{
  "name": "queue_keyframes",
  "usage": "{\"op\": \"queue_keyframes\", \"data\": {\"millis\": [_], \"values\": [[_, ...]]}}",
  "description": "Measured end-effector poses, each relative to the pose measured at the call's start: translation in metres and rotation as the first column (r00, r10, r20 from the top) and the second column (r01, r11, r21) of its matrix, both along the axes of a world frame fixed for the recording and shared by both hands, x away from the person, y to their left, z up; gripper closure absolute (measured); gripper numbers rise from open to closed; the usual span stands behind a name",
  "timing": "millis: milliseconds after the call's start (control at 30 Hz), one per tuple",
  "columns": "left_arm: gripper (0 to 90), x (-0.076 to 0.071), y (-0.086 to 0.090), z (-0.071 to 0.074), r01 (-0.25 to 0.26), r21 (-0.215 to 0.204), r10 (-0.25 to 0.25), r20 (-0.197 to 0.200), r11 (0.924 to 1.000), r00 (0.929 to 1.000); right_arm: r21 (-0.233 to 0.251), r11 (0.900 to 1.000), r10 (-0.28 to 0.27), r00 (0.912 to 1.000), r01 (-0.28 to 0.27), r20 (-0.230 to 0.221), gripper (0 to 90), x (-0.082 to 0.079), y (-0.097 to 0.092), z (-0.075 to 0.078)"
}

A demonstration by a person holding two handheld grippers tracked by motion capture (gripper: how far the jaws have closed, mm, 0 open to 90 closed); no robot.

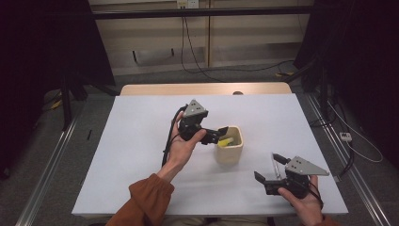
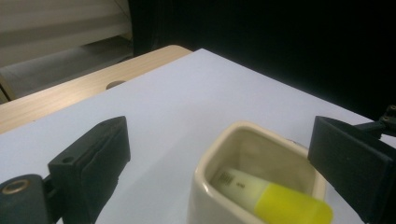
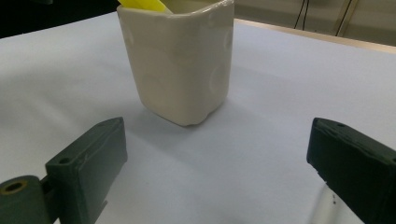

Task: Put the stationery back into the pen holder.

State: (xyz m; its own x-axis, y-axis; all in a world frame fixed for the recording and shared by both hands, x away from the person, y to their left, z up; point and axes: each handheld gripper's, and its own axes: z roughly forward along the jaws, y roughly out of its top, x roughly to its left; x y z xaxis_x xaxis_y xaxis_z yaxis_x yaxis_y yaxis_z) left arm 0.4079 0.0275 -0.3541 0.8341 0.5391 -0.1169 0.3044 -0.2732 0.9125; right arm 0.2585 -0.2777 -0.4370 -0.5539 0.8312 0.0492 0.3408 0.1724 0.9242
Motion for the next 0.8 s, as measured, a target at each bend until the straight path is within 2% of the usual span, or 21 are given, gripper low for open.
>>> {"op": "queue_keyframes", "data": {"millis": [133,200,267,433,567,633,667,800], "values": [[5.8,-0.005,0.014,-0.002,-0.031,0.000,0.031,0.008,0.9995,0.9995,0.000,1.0000,-0.001,1.0000,0.001,0.001,4.6,0.000,0.000,0.000],[5.7,-0.007,0.021,-0.005,-0.029,0.000,0.029,0.001,0.9996,0.9996,0.001,1.0000,-0.002,1.0000,0.002,0.001,4.6,0.000,0.000,0.000],[5.8,-0.008,0.028,-0.008,-0.028,0.023,0.027,0.001,0.9994,0.9996,0.000,1.0000,-0.001,1.0000,0.001,0.000,4.7,0.000,0.000,0.000],[5.6,-0.015,0.046,-0.018,-0.051,0.049,0.051,-0.013,0.9975,0.9986,-0.004,1.0000,-0.003,1.0000,0.003,-0.002,6.0,0.000,-0.001,0.001],[5.7,-0.021,0.064,-0.028,-0.078,0.081,0.081,-0.036,0.9937,0.9961,-0.006,1.0000,-0.005,1.0000,0.005,-0.002,8.2,0.000,-0.003,0.002],[5.7,-0.024,0.073,-0.034,-0.079,0.077,0.083,-0.051,0.9939,0.9953,-0.004,1.0000,-0.003,0.9999,0.003,-0.011,11.2,0.000,-0.004,0.003],[5.7,-0.026,0.078,-0.036,-0.087,0.088,0.092,-0.061,0.9923,0.9939,-0.007,1.0000,0.000,0.9999,-0.001,-0.015,12.6,0.000,-0.004,0.003],[6.5,-0.037,0.097,-0.047,-0.094,0.107,0.101,-0.063,0.9898,0.9928,-0.007,0.9999,-0.009,0.9991,0.009,-0.042,14.6,0.001,-0.008,0.006]]}}
